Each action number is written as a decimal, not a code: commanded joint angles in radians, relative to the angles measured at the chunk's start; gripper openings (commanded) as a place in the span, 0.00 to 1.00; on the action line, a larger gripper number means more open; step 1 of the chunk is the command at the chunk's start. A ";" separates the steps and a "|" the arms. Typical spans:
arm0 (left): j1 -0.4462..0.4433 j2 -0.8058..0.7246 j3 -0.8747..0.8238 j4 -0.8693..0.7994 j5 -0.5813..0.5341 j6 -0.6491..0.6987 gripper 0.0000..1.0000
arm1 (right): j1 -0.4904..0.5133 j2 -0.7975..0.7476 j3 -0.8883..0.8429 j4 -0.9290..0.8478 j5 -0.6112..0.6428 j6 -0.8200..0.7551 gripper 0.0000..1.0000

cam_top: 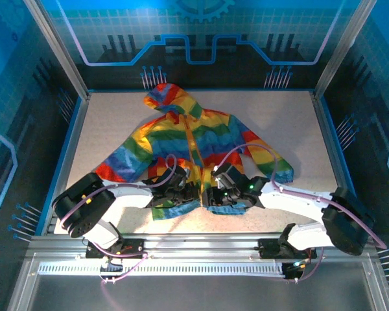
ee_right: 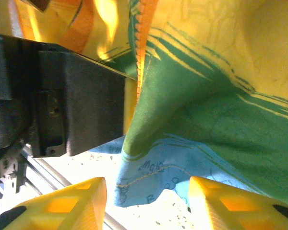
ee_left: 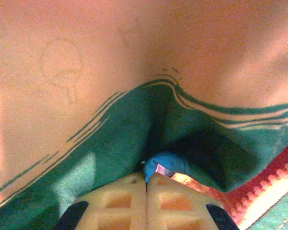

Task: Zip up the jacket

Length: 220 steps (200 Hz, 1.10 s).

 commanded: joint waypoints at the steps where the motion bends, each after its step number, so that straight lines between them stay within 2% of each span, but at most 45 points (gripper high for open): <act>1: 0.009 0.015 -0.023 0.016 0.018 -0.003 0.00 | 0.018 0.037 0.043 0.003 0.016 0.014 0.50; 94: 0.037 -0.043 -0.045 -0.016 0.009 0.025 0.00 | 0.031 0.159 0.089 0.006 -0.015 0.001 0.47; 130: 0.047 -0.056 -0.048 -0.020 0.009 0.027 0.00 | 0.072 0.188 0.114 -0.006 -0.015 0.006 0.46; 158: 0.051 -0.076 -0.062 -0.023 0.000 0.028 0.00 | 0.095 0.179 0.119 -0.022 0.009 0.008 0.34; 198: 0.069 -0.109 -0.078 -0.047 0.003 0.039 0.00 | 0.100 0.136 0.123 -0.070 0.056 -0.019 0.03; 220: 0.093 -0.165 -0.083 -0.084 0.017 0.083 0.00 | 0.086 0.095 0.114 -0.084 0.057 -0.069 0.00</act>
